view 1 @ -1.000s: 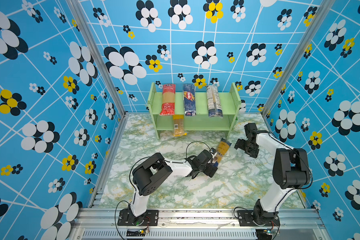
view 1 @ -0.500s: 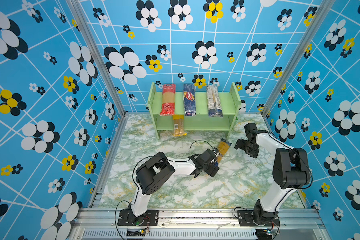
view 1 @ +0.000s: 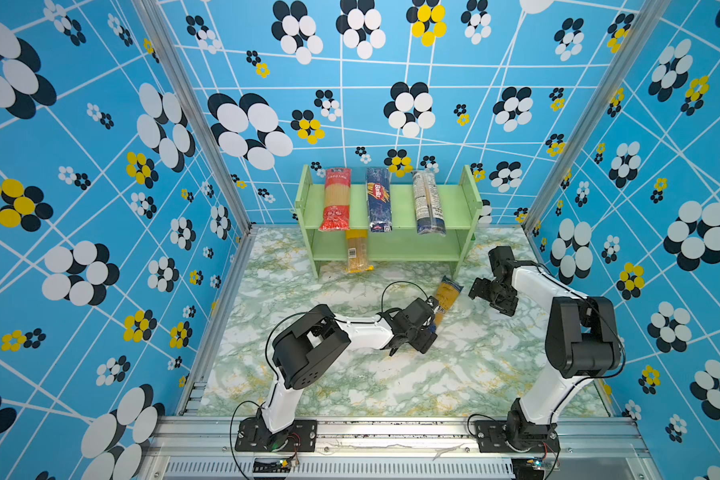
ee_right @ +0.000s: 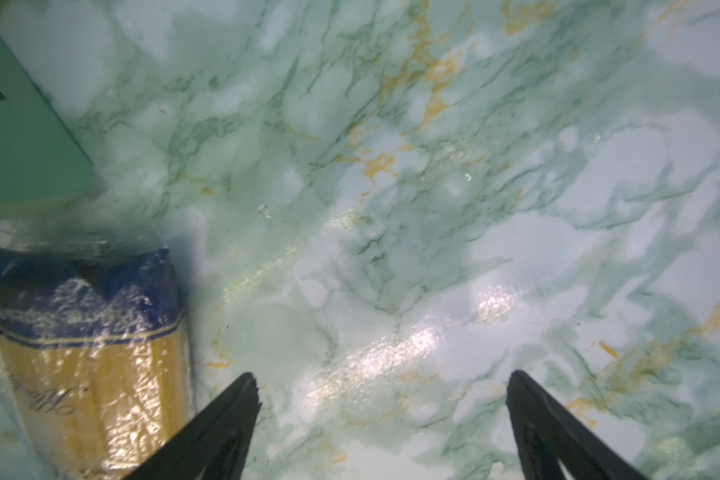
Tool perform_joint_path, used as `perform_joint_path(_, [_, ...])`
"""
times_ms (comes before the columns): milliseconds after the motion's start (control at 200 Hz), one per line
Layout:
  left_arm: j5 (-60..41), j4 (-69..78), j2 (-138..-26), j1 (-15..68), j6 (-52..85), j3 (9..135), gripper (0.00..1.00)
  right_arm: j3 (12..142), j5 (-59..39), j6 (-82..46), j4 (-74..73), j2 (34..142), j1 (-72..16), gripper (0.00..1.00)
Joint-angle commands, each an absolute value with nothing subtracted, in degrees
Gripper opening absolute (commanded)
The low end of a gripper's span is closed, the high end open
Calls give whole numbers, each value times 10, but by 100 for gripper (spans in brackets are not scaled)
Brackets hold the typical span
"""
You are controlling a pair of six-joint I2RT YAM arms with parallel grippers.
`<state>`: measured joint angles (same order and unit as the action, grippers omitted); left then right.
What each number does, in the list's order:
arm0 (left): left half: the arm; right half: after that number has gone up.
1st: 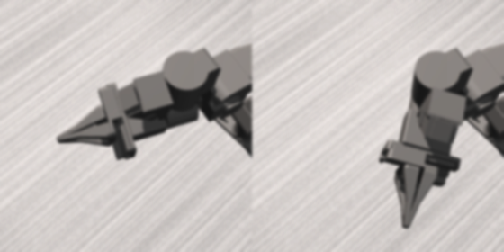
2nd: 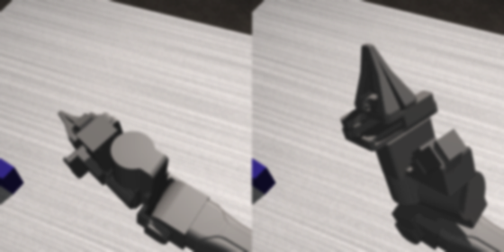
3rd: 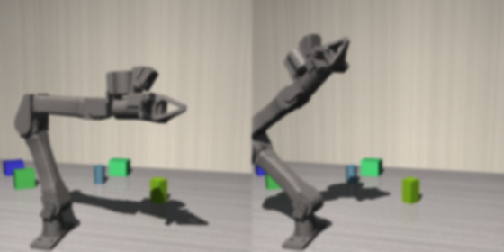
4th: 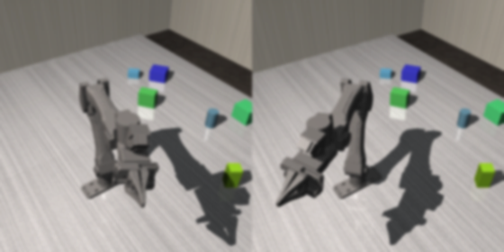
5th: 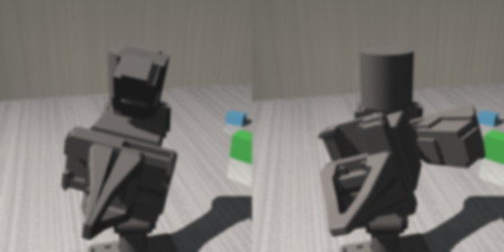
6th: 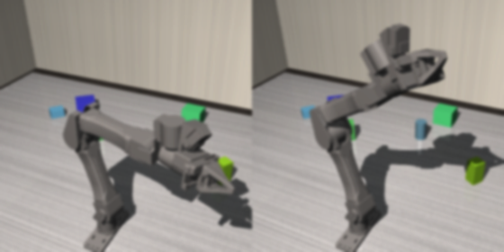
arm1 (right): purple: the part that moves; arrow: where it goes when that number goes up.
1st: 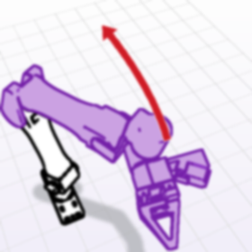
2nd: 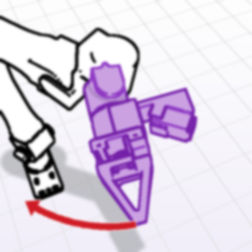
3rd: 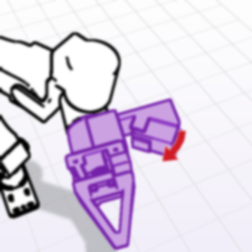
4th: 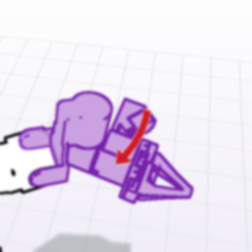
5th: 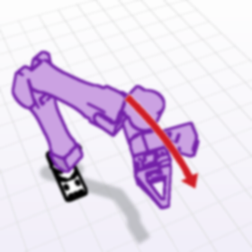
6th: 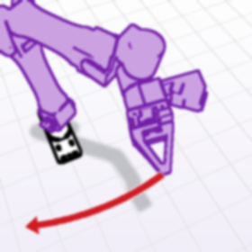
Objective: Place and organize the pasta boxes and bags onto the shelf
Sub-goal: 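Lift the blue-and-yellow bag with the left gripper, pointing its yellow end at the shelf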
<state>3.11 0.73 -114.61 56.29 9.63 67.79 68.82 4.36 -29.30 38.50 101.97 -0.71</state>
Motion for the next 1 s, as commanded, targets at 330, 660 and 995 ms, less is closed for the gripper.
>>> perform_joint_path(330, [97,-71,-1166,571,75,703,66,675,53,-291,392,1015,-3,95])
perform_joint_path(660, [96,-71,-1165,572,81,700,45,673,55,-291,393,1013,-3,95])
perform_joint_path(995, [97,-50,-1151,572,97,679,25,674,58,-289,397,1007,-2,95])
